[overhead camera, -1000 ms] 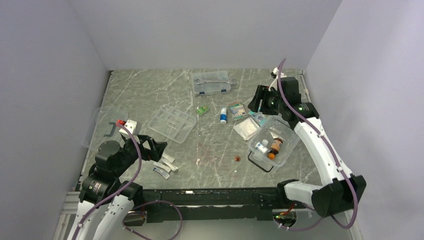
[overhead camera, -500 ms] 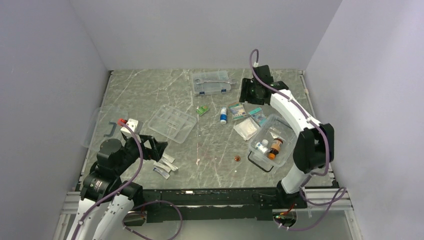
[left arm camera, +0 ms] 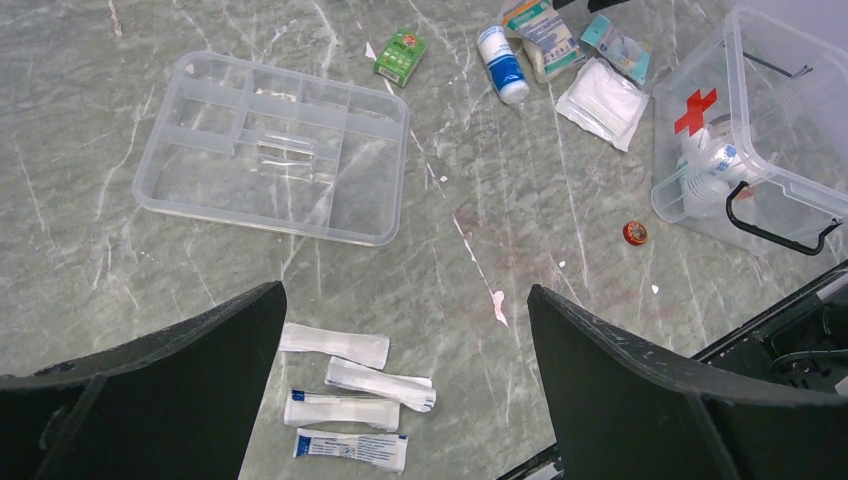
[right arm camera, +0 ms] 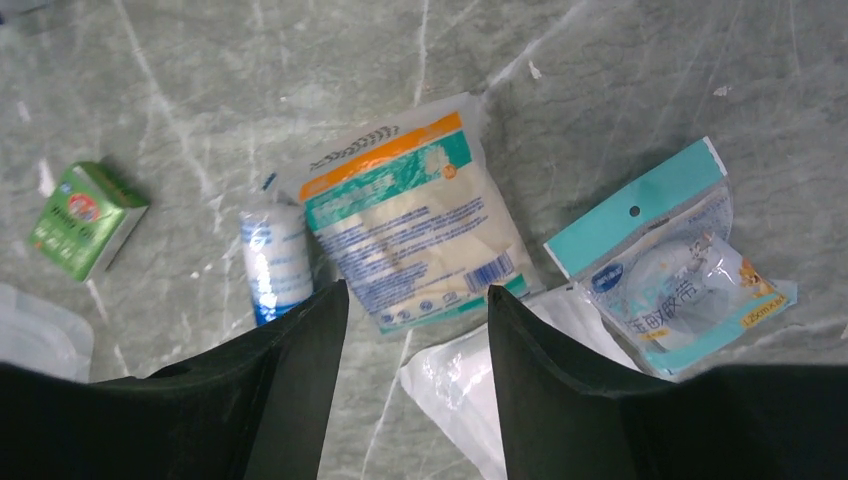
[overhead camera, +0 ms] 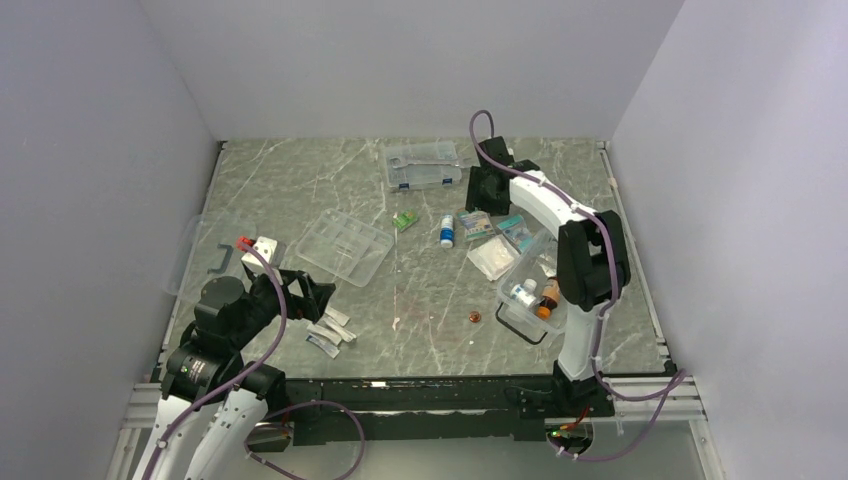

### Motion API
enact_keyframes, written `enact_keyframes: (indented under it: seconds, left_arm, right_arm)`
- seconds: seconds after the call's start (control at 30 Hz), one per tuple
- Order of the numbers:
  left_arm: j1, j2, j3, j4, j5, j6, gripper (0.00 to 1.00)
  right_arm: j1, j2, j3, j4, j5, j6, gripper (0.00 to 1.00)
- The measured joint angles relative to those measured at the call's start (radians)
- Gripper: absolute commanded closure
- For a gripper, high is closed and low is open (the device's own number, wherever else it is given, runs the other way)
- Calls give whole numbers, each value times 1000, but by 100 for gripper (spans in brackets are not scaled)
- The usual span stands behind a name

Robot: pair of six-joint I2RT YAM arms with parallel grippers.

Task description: Organize the medicine kit

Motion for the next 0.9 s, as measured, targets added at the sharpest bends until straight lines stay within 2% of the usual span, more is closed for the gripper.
enact_keyframes:
  seconds: [0.23,0.33,0.53,0.63,0.9]
  left_arm:
    - [0,1,0,0,0,0,1]
    - [0,2,0,0,0,0,1]
    - [0,3,0,0,0,0,1]
    - [0,5,0,0,0,0,1]
    - [0,6,0,0,0,0,1]
  right_arm:
    - [0,93,19,13,39,37,48]
    - [0,121,22,15,42,50,54]
    - [1,150,34,30,42,63,81]
    - [2,150,35,42,43,68,100]
    - [21,124,37,55,49,66,100]
